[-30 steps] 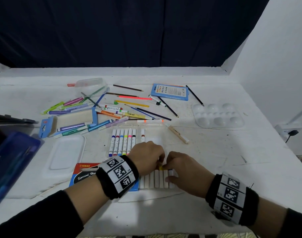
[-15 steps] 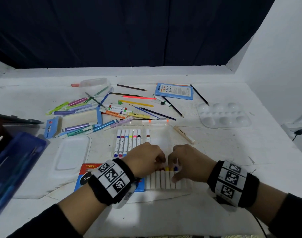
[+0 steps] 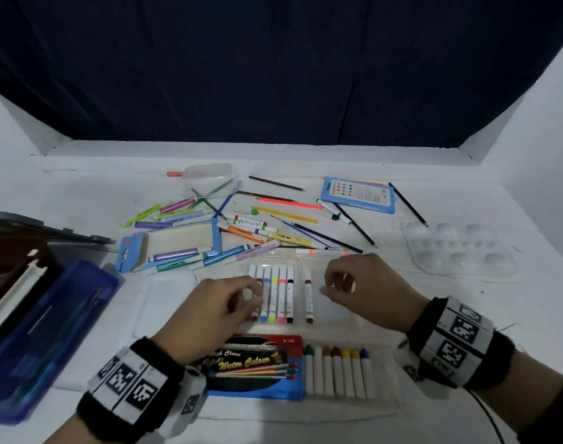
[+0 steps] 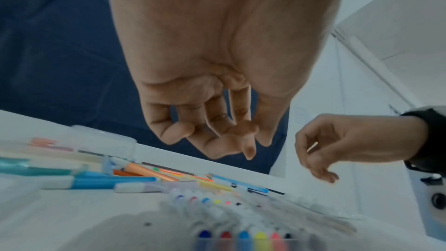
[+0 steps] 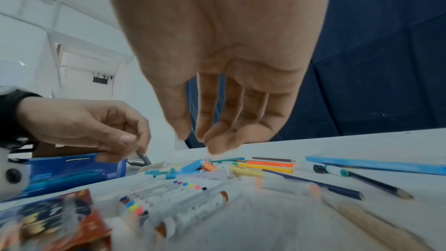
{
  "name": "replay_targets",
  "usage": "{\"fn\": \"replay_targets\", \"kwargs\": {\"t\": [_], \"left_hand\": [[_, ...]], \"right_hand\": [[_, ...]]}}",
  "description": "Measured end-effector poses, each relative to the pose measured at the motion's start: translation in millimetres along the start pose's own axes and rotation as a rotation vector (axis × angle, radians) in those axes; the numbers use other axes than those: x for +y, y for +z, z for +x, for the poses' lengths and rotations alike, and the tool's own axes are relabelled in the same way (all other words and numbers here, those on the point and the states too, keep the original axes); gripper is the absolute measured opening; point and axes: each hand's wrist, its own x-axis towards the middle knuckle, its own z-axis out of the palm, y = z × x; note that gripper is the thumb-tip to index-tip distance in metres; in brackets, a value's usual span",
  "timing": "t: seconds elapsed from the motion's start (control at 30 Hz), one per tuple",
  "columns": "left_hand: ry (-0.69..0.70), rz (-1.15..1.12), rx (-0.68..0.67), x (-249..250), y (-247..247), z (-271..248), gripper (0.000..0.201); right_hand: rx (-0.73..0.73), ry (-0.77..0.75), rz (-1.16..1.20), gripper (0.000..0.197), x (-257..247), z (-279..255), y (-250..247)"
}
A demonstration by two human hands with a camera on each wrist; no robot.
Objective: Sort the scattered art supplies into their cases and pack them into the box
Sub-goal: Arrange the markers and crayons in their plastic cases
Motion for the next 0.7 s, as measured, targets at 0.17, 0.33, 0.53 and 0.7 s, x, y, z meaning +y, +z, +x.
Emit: {"fn": "replay_targets", "kwargs": {"t": [0.17,0.33,0.53,0.7], "left_hand": [[-0.021,0.126,0.107,-35,-13,2,0.009],[-0.041,0.146,0.157,-66,-31,24,0.026],[-0.265,0.359,-0.06,-99,-48,63,0.073],[-0.284,0.503,-0.199,-112,-49,70,0.061]], "right_hand": [[0.152,-0.02,0.011,0.01,-6,58,-1],[0.083,-0.053,-0.055,0.015,0,137,4],[-0.125,-0.077,-0.225,0.039,6,217,32],[-0.232,-0.112,-0.317,0.03,8,248,49]]}}
